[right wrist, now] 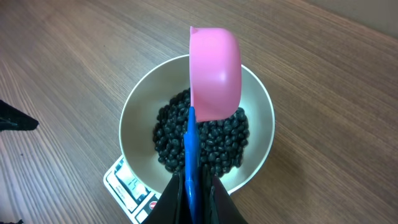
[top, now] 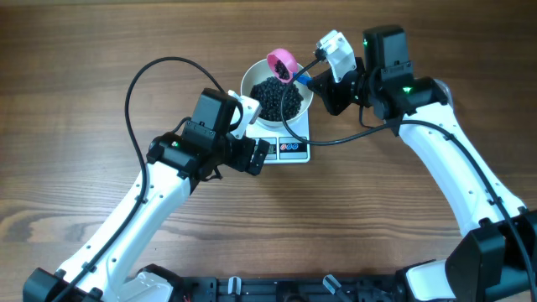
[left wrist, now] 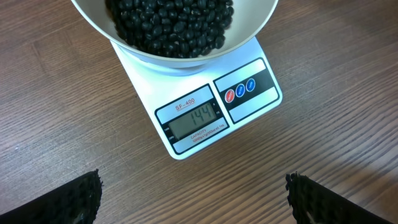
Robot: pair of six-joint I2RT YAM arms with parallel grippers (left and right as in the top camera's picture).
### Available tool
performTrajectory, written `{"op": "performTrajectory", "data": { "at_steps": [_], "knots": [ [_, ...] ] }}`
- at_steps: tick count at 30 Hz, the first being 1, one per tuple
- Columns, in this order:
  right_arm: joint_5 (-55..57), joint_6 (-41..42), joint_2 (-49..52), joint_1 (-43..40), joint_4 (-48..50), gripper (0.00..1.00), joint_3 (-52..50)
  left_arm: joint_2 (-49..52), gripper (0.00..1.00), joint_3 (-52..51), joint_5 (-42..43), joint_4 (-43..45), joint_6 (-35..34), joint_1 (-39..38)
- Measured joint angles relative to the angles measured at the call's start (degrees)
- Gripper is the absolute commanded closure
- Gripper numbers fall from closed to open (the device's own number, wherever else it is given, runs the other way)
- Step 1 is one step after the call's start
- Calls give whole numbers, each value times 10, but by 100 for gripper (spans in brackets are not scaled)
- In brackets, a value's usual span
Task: Scoop item into bowl and weigh 150g on scale
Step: 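Tip the scoop further over the bowl with the right gripper, shaking beans out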
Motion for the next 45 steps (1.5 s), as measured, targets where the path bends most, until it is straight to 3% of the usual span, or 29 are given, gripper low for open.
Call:
{"op": "performTrajectory", "data": {
  "at_steps": [23,31,45],
  "knots": [
    [0,5,0,0,0,96,0,0,0,0,0,0,0,0],
    [10,-89,0,0,-4,96,0,0,0,0,0,0,0,0],
    [17,-110,0,0,-17,96,0,0,0,0,0,0,0,0]
  ]
}}
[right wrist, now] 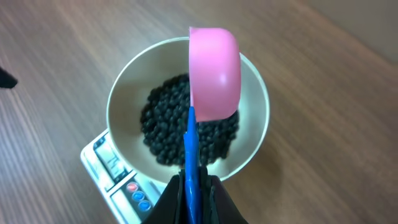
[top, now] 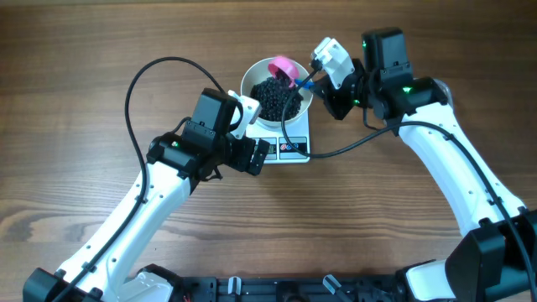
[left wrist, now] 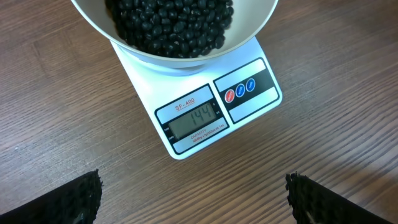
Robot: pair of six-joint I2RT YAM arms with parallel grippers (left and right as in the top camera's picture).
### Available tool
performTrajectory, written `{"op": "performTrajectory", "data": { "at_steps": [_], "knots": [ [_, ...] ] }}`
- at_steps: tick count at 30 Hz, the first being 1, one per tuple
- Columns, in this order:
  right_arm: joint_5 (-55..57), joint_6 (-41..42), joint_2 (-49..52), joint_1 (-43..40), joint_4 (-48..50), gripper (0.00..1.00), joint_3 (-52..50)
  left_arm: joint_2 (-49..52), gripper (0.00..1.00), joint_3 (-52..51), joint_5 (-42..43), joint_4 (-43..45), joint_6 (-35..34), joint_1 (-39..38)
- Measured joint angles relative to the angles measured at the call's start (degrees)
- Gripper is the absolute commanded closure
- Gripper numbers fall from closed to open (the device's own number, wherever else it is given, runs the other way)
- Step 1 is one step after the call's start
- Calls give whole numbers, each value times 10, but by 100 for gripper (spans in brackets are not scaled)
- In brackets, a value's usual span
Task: Scoop item into bowl and weigh 150g on scale
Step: 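Tip the scoop further over the bowl with the right gripper, shaking beans out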
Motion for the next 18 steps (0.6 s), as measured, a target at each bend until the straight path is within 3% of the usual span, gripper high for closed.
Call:
{"op": "performTrajectory", "data": {
  "at_steps": [18],
  "knots": [
    [-32,40,0,0,9,96,0,0,0,0,0,0,0,0]
  ]
}}
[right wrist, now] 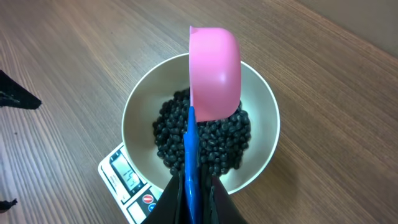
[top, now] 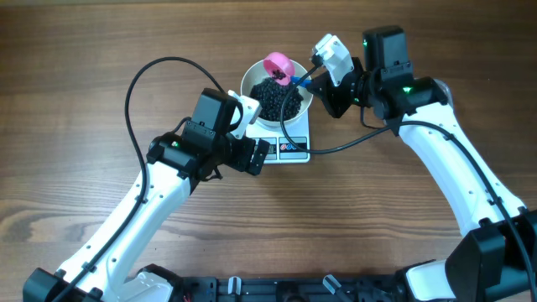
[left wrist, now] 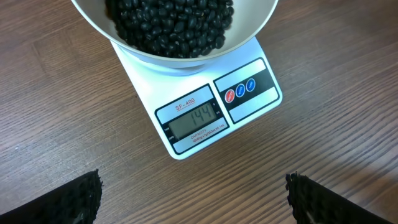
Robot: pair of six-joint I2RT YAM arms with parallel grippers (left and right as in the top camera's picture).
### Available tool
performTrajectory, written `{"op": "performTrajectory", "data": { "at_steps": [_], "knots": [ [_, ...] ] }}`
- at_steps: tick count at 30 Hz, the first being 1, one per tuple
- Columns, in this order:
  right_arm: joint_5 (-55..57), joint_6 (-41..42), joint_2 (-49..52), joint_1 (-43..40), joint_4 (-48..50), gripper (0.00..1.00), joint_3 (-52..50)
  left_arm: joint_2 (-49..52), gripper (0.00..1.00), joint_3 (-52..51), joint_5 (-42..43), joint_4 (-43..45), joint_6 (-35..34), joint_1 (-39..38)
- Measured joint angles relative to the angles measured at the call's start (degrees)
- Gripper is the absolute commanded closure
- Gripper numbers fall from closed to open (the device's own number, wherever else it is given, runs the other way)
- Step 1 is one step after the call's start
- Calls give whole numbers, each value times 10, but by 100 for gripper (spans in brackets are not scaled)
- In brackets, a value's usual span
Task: Scoop item into bowl and weigh 150g on scale
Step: 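Tip the scoop further over the bowl with the right gripper, shaking beans out, then move the empty pink scoop with the right gripper back to the bean tub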
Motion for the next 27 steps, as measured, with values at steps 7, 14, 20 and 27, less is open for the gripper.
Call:
{"op": "performTrajectory", "data": {
  "at_steps": [7,14,20,27],
  "knots": [
    [-2,24,0,0,0,96,0,0,0,0,0,0,0,0],
    [-4,50,0,0,0,96,0,0,0,0,0,0,0,0],
    [-4,54,0,0,0,96,0,0,0,0,0,0,0,0],
    [-4,54,0,0,0,96,0,0,0,0,0,0,0,0]
  ]
}}
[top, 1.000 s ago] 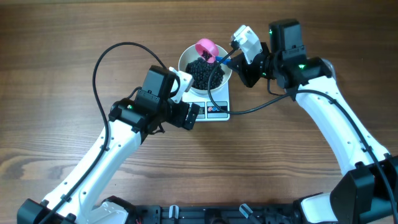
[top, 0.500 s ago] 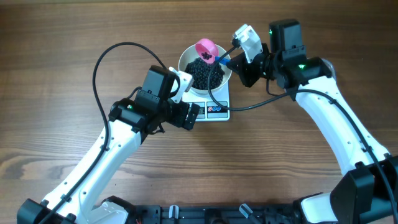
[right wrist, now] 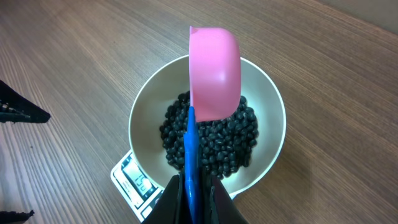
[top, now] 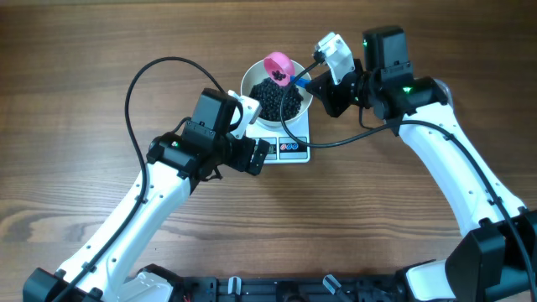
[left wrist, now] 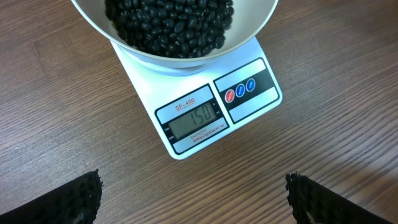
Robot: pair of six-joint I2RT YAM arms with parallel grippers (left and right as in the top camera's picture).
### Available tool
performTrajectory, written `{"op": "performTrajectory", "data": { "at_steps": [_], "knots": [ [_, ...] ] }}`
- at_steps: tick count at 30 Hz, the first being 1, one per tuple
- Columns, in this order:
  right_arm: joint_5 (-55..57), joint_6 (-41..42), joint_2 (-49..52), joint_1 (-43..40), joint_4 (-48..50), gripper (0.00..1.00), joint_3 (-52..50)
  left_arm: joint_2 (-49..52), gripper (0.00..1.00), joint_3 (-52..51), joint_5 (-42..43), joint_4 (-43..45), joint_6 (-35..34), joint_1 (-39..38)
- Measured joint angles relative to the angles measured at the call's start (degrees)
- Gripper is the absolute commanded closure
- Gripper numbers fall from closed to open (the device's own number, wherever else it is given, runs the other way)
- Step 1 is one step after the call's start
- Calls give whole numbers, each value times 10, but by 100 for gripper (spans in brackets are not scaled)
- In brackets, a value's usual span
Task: Scoop item into bowl and weigh 150g on scale
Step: 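Move the empty pink scoop with the right gripper back to the bean tub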
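Observation:
A white bowl of black beans rests on the white scale, whose display reads 150. My right gripper is shut on the blue handle of a pink scoop, which hangs overturned above the bowl, its underside facing the right wrist camera. In the overhead view the scoop sits over the bowl's far rim. My left gripper is open just in front of the scale, nothing between its fingers.
Bare wooden table surrounds the scale. A black cable loops from the left arm, and another cable runs from the right arm past the scale's right edge.
The scale's display has changed from 144 to 150. The right gripper with the scoop has shifted slightly over the bowl. The left arm has not moved.
The scoop was held upside down over the bowl at every earlier moment, shifting a little above the beans, while the display read 144 and the left gripper stayed open in front of the scale. Now the display reads 150.

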Motion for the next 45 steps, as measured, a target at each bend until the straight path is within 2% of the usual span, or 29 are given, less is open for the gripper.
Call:
{"op": "performTrajectory", "data": {
  "at_steps": [12,29,35,45],
  "knots": [
    [0,17,0,0,0,96,0,0,0,0,0,0,0,0],
    [-2,263,0,-6,30,96,0,0,0,0,0,0,0,0],
    [-7,317,-9,-59,31,96,0,0,0,0,0,0,0,0],
    [-33,334,-58,-181,9,96,0,0,0,0,0,0,0,0]
  ]
}}
